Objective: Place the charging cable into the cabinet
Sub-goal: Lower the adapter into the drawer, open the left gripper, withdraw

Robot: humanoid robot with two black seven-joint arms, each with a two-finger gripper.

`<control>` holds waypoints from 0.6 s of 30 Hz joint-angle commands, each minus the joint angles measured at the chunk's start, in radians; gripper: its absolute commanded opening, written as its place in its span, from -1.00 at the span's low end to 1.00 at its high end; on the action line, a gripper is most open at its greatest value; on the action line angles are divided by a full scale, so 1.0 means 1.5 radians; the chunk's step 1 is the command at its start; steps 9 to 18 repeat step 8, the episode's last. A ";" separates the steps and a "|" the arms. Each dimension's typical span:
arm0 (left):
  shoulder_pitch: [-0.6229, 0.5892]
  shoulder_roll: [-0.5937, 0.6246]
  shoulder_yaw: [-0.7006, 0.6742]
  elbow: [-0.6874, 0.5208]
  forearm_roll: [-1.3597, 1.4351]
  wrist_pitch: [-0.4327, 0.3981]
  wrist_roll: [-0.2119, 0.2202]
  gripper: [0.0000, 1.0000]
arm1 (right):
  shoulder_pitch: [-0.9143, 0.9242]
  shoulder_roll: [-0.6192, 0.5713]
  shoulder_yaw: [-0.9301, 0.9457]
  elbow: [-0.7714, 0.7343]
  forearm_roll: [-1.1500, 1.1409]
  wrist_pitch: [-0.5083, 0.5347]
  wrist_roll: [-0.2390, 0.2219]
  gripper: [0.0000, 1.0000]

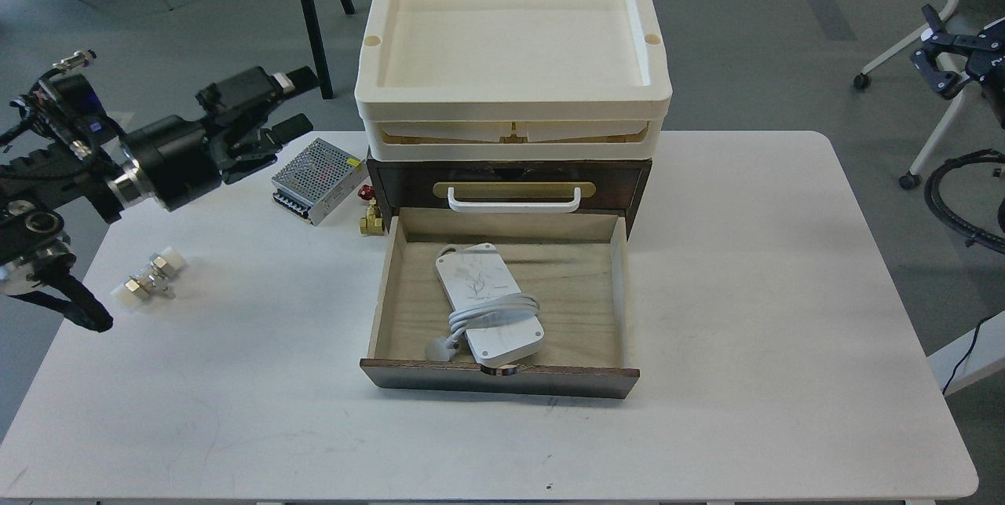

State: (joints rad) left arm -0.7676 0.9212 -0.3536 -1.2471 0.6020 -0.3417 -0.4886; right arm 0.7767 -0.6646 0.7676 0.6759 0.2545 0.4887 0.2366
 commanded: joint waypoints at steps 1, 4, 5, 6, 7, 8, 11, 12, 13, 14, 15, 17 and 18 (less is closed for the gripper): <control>0.005 -0.005 -0.098 0.083 -0.230 -0.098 0.000 0.93 | 0.002 0.052 0.009 0.010 0.000 0.000 0.000 1.00; -0.005 -0.033 -0.168 0.164 -0.345 -0.098 0.000 0.94 | 0.001 0.104 0.035 0.002 0.000 0.000 0.000 1.00; -0.006 -0.054 -0.182 0.192 -0.369 -0.098 0.000 0.97 | -0.002 0.121 0.050 0.002 0.000 0.000 0.000 1.00; -0.011 -0.075 -0.195 0.212 -0.382 -0.098 0.000 0.98 | -0.005 0.131 0.063 0.002 0.000 0.000 0.000 1.00; -0.017 -0.099 -0.209 0.230 -0.386 -0.098 0.000 0.98 | -0.006 0.135 0.074 0.003 0.000 0.000 0.000 1.00; -0.019 -0.120 -0.221 0.244 -0.386 -0.098 0.000 0.98 | -0.008 0.136 0.083 0.005 0.000 0.000 0.001 1.00; -0.019 -0.120 -0.221 0.244 -0.386 -0.098 0.000 0.98 | -0.008 0.136 0.083 0.005 0.000 0.000 0.001 1.00; -0.019 -0.120 -0.221 0.244 -0.386 -0.098 0.000 0.98 | -0.008 0.136 0.083 0.005 0.000 0.000 0.001 1.00; -0.019 -0.120 -0.221 0.244 -0.386 -0.098 0.000 0.98 | -0.008 0.136 0.083 0.005 0.000 0.000 0.001 1.00; -0.019 -0.120 -0.221 0.244 -0.386 -0.098 0.000 0.98 | -0.008 0.136 0.083 0.005 0.000 0.000 0.001 1.00; -0.019 -0.120 -0.221 0.244 -0.386 -0.098 0.000 0.98 | -0.008 0.136 0.083 0.005 0.000 0.000 0.001 1.00; -0.019 -0.120 -0.221 0.244 -0.386 -0.098 0.000 0.98 | -0.008 0.136 0.083 0.005 0.000 0.000 0.001 1.00; -0.019 -0.120 -0.221 0.244 -0.386 -0.098 0.000 0.98 | -0.008 0.136 0.083 0.005 0.000 0.000 0.001 1.00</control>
